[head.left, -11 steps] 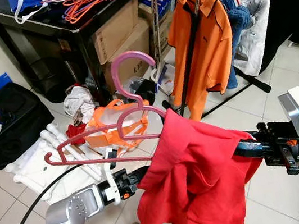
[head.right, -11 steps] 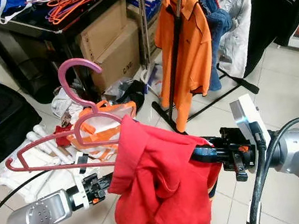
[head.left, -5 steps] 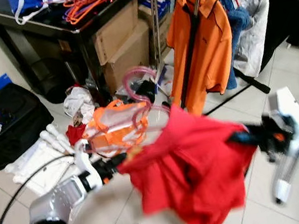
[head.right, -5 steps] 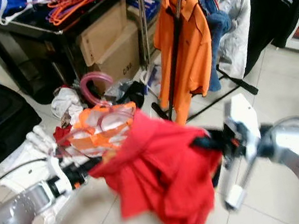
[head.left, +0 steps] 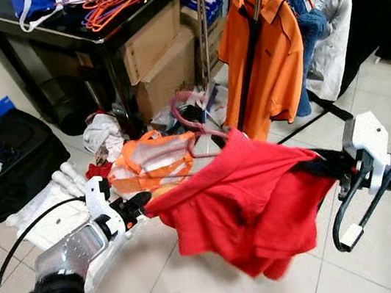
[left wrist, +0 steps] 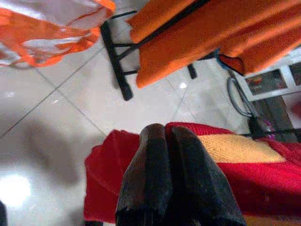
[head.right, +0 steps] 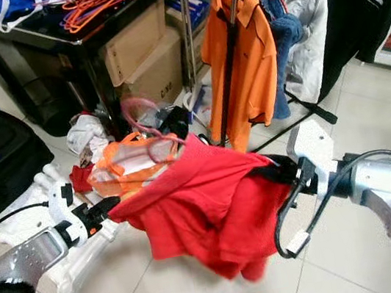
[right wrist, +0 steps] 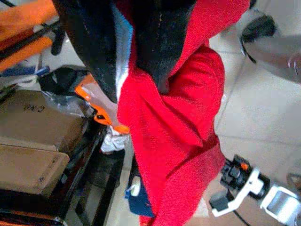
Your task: Hang hanger
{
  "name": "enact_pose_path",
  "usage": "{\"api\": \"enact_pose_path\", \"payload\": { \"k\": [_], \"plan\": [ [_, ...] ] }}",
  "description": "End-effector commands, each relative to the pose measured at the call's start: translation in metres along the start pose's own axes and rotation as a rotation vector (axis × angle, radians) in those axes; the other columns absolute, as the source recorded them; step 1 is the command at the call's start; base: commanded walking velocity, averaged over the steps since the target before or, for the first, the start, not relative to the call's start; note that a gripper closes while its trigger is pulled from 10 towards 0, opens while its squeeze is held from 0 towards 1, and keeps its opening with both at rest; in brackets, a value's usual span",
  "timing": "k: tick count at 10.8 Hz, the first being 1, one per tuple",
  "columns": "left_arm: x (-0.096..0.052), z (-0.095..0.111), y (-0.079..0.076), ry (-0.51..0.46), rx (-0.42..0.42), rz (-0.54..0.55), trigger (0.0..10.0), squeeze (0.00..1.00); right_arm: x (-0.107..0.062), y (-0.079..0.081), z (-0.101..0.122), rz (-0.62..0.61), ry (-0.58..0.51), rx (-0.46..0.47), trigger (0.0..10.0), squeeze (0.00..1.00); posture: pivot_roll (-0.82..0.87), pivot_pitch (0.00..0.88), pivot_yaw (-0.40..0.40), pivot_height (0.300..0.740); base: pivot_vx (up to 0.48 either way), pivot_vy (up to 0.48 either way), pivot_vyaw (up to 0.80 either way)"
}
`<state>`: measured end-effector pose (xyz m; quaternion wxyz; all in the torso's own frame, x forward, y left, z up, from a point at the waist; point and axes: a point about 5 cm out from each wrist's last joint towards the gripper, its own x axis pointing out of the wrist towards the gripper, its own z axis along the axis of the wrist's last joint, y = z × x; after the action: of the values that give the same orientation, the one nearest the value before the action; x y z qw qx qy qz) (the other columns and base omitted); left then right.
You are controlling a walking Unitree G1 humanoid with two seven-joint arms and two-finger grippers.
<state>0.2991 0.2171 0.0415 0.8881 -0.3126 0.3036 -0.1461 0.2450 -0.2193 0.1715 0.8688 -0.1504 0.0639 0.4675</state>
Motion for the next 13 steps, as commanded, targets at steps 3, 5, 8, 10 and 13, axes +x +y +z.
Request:
{"api": "enact_pose_path", "payload": {
  "k": [3,5,8,10,13],
  "plan": [
    [-0.026,0.009,0.044,-0.035,0.013,0.316,0.0,0.0,-0.025,-0.011,0.01,-0.022,0.038,-0.088,0.0,0.0,-0.19,0.131,0.003,0.74,0.0,0.0,0.0],
    [-0.03,0.019,0.05,-0.071,0.026,0.375,0.0,0.0,-0.028,-0.01,0.006,-0.004,0.086,-0.121,0.0,0.0,-0.19,0.131,0.004,0.74,0.0,0.0,0.0],
    [-0.025,0.055,0.027,-0.136,0.101,0.313,0.0,0.0,-0.02,-0.016,-0.007,-0.087,0.176,-0.179,0.0,0.0,-0.18,0.133,0.0,0.74,0.0,0.0,0.0],
    [-0.019,0.074,-0.004,-0.173,0.158,0.22,0.0,0.0,-0.009,-0.02,-0.02,-0.186,0.235,-0.223,0.0,0.0,-0.18,0.134,-0.002,0.74,0.0,0.0,0.0],
    [-0.017,0.095,-0.046,-0.237,0.283,0.151,0.0,0.0,0.006,-0.024,-0.027,-0.301,0.236,-0.247,0.0,0.0,-0.17,0.135,-0.004,0.74,0.0,0.0,0.0]
  ]
}}
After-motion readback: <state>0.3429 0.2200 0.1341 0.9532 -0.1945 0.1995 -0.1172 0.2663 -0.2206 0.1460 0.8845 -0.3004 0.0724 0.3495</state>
